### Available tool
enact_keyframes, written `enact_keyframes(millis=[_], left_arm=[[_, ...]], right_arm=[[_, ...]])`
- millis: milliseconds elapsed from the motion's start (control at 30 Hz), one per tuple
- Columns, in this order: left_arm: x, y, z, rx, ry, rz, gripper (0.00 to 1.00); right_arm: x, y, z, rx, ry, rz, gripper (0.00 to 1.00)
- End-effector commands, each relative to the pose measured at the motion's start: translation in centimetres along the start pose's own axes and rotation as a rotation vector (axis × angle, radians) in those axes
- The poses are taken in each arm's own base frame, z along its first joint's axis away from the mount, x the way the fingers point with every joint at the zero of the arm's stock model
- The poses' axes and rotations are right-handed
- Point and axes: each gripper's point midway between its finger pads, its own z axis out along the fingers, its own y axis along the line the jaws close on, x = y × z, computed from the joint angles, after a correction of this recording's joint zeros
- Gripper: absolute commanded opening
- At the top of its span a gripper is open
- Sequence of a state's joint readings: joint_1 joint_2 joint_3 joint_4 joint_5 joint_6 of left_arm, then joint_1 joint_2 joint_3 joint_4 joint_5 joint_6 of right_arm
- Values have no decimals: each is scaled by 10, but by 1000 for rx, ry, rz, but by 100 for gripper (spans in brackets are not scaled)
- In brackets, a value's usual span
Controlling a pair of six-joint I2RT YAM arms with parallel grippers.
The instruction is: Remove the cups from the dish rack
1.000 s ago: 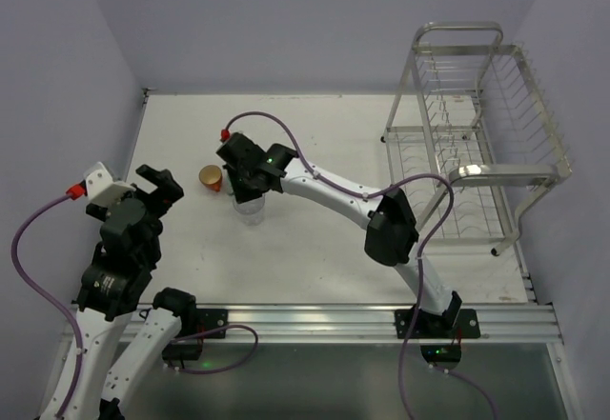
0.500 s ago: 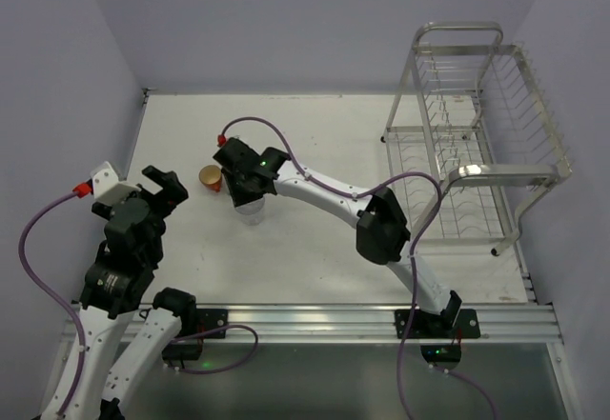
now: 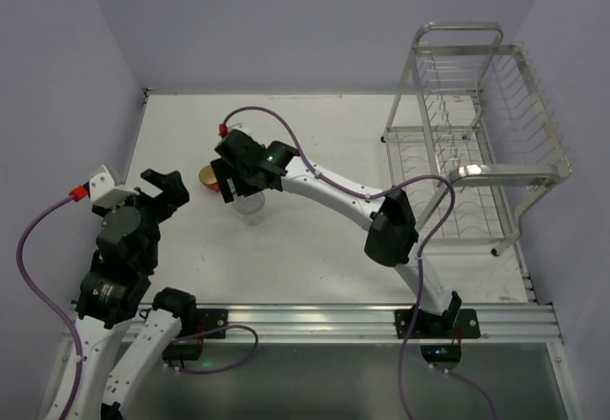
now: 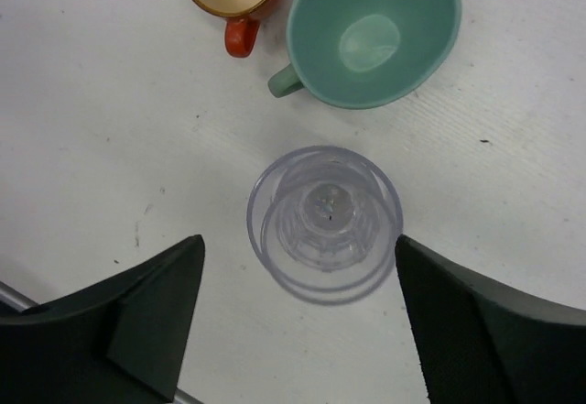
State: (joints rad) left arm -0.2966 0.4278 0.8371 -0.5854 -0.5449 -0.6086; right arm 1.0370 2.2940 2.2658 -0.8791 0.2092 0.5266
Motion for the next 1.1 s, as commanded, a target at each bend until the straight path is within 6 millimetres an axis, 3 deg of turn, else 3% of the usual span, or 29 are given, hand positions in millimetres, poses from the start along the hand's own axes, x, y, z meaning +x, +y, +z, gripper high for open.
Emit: enact_keyframes(millis=[0,33,100,133,200,233,267,300,400,433,567,600,667,733,767,800,900,933,1067], left_arm=[[-12,-13,-3,63,-29,-31,100],[-11,-14,-3,67,-26,-31,100],[-9,-18,-5,95,-14,-31,100],[-9,-21,-5,109,-13,-34,100],[-5,-27,-6,150,0,-36,100],[-3,-29,-6,160,4,-35,100],[-2,-31,-6,170,11,-35,100],[3,-34,-5,183,31,-27,100],[19,-38,3,190,90,-2,100],[26,-40,5,199,118,10,100],[54,-45,17,194,228,26,100],[61,-46,20,190,250,25,100],[71,-48,24,196,282,25,100],[77,-47,27,191,295,18,100],[83,-46,29,185,311,23,100],[87,-46,30,182,324,26,100],[95,-44,32,173,347,30,100],[96,-43,31,173,350,29,100],[91,-45,26,198,327,1,100]], right_arm=[[-55,1,-97,-14,-214,-8,89],[-62,-1,-121,-21,-254,-9,92],[-57,-10,-134,27,-280,-33,99],[-61,-13,-156,22,-318,-28,99],[-47,-26,-161,74,-321,-42,99],[-49,-33,-180,75,-356,-26,99],[-46,-39,-184,87,-363,-18,99],[-31,-49,-177,114,-338,-23,99],[-12,-60,-188,103,-357,-22,99],[-12,-62,-203,90,-396,-8,99],[29,-78,-199,130,-370,-21,99],[33,-82,-210,117,-387,-8,99],[52,-87,-210,122,-383,-3,99],[58,-93,-225,92,-412,23,99],[71,-98,-221,96,-397,25,99],[73,-103,-231,77,-419,45,99],[90,-112,-231,63,-423,60,99],[88,-115,-240,36,-452,82,99],[106,-125,-241,-8,-469,98,99]])
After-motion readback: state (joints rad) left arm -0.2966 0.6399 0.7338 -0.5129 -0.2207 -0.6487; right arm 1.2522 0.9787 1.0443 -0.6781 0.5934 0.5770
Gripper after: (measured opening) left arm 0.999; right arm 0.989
